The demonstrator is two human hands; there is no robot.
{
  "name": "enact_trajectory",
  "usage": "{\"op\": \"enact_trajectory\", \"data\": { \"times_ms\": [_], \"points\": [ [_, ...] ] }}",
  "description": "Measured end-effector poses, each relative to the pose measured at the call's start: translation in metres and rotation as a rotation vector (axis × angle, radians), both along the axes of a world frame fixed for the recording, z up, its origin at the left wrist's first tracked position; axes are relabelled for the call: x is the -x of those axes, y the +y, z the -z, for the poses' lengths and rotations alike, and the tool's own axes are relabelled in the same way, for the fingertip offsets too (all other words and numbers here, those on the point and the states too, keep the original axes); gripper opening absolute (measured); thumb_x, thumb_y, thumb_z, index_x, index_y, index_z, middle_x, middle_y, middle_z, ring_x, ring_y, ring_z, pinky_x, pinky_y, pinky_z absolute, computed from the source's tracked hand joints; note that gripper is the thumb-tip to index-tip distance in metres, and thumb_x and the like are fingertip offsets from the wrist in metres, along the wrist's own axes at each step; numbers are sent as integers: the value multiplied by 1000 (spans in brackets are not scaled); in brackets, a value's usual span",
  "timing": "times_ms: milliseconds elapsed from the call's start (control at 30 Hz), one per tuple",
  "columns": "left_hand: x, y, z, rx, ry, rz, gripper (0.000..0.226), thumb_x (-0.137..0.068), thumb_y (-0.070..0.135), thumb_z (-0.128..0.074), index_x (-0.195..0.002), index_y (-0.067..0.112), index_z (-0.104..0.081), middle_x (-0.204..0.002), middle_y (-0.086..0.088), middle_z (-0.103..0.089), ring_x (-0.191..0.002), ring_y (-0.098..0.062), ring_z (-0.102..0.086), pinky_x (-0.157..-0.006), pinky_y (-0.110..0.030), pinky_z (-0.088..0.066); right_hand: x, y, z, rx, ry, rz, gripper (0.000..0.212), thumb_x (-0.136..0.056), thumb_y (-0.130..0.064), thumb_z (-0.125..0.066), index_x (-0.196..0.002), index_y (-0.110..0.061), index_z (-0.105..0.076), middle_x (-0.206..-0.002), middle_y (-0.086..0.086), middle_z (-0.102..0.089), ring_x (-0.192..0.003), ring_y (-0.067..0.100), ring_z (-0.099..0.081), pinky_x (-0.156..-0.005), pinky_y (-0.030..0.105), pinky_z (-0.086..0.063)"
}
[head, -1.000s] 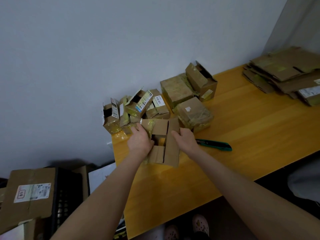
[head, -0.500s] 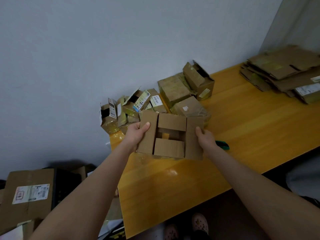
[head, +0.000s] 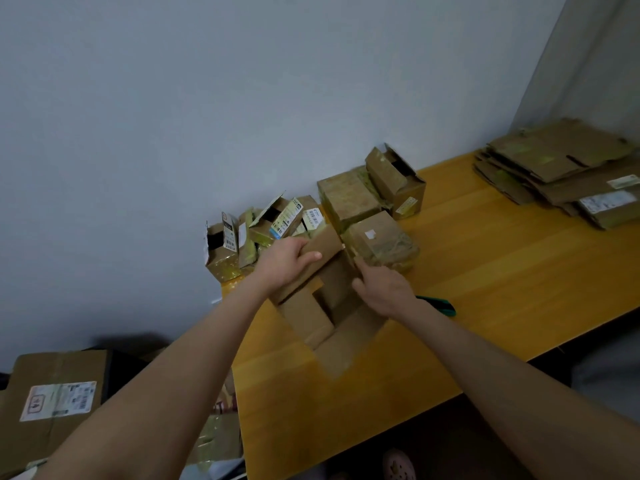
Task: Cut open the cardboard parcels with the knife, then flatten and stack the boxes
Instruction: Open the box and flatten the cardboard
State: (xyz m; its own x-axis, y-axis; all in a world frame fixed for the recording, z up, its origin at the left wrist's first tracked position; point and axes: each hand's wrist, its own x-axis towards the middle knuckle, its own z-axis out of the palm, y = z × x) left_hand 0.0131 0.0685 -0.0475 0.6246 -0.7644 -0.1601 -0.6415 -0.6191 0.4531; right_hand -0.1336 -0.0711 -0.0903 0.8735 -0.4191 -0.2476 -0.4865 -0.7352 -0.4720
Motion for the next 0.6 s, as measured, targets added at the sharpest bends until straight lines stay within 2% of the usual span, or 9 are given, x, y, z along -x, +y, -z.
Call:
{"op": "enact_trajectory", "data": {
  "times_ms": [33,100,167,200,267,300,367,467,600],
  "points": [
    [-4,6,1,-27,-122,1,23,-94,44,-54,-95,21,-59,-87,-1,-65,-82,-20,-62,-74,-39,-54,0,-2,0,-95,-67,39,29,-100,-30,-37,-116,-14,-55,-94,6,-61,-93,28,-60,-77,35,-46],
    [-10,18,7,-3,-397,-54,26,-92,44,-57,-105,21,-62,-96,-2,-66,-91,-20,-59,-78,-38,-52,1,-4,-2,-199,-165,99,26,-100,-23,-40,-79,-16,-51,-74,-1,-53,-76,23,-55,-65,31,-40],
    [-10,29,17,75,-522,-195,45,-90,39,-62,-129,19,-54,-122,-8,-61,-114,-25,-52,-96,-39,-45,4,-2,-3,-221,-219,136,33,-100,-18,-42,-68,-19,-43,-67,-4,-47,-62,14,-46,-59,28,-34],
    [-8,32,21,125,-446,-314,63,-87,39,-67,-140,14,-43,-134,-12,-52,-124,-29,-46,-102,-42,-41,6,-1,-4,-243,-238,163,34,-100,-17,-42,-66,-19,-42,-66,-4,-45,-59,11,-43,-55,26,-32],
    [-1,37,27,208,-86,-554,98,-79,46,-74,-151,7,-19,-149,-19,-32,-136,-35,-35,-107,-47,-37,8,-1,-4,-295,-271,219,34,-100,-16,-43,-66,-19,-43,-66,-3,-47,-59,9,-43,-51,22,-32],
    [3,38,33,199,68,-592,110,-74,50,-76,-152,6,-12,-152,-20,-28,-138,-36,-34,-107,-48,-37,9,-1,-4,-318,-281,231,34,-100,-16,-43,-67,-19,-44,-67,-3,-48,-60,10,-45,-51,21,-32],
    [8,38,46,158,228,-584,119,-67,54,-80,-151,6,-12,-150,-17,-36,-135,-35,-40,-104,-47,-42,10,0,-5,-358,-296,221,32,-101,-17,-44,-69,-20,-47,-70,-3,-50,-65,13,-48,-52,20,-33],
    [8,33,55,181,293,-653,102,-68,45,-83,-143,5,-26,-139,-13,-50,-127,-32,-49,-100,-43,-46,12,6,-9,-522,-320,233,19,-101,-17,-45,-88,-15,-58,-81,-2,-56,-74,11,-54,-57,19,-40],
    [0,39,52,250,390,-567,47,-87,22,-66,-128,8,-50,-120,-9,-61,-108,-26,-58,-93,-40,-50,20,2,-7,-748,-335,358,15,-101,-20,-45,-104,-15,-59,-95,5,-60,-83,15,-58,-64,24,-47]
  ]
}}
